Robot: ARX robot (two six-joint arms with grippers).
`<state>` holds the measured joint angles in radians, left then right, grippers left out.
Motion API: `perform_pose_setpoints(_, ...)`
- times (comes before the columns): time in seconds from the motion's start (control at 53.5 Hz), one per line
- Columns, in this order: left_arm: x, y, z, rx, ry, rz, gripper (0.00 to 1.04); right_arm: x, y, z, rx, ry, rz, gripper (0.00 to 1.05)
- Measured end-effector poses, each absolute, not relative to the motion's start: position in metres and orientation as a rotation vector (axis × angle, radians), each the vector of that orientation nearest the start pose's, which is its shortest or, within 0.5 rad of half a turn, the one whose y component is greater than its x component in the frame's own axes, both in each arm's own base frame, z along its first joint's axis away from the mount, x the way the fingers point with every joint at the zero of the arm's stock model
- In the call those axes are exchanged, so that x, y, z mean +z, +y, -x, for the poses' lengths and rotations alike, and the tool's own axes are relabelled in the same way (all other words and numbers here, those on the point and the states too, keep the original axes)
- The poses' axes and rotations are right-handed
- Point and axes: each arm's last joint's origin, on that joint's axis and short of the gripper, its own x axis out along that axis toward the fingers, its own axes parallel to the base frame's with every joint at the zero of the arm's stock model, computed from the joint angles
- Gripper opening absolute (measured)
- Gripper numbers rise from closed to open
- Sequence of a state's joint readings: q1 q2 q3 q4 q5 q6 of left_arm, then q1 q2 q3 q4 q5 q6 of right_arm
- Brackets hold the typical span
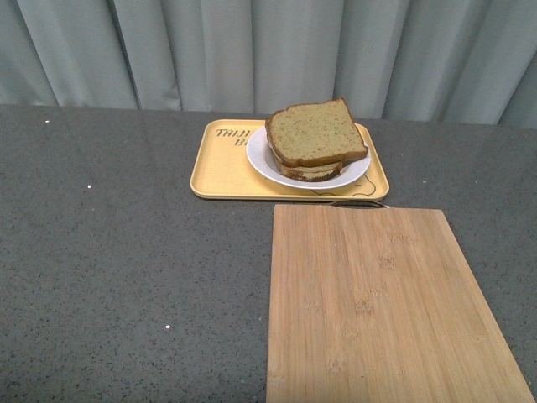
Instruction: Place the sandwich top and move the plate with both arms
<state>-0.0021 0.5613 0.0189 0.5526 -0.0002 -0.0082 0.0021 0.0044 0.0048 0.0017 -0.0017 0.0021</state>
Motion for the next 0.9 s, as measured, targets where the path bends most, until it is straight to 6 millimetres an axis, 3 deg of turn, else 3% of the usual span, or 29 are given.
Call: perform_pose_setpoints(0.897,0.173,0.000,-0.109,-0.002,-0.023,0.008,0.04,0.165,0.000,-0.098,0.004,-0.002,-0.002,0.95)
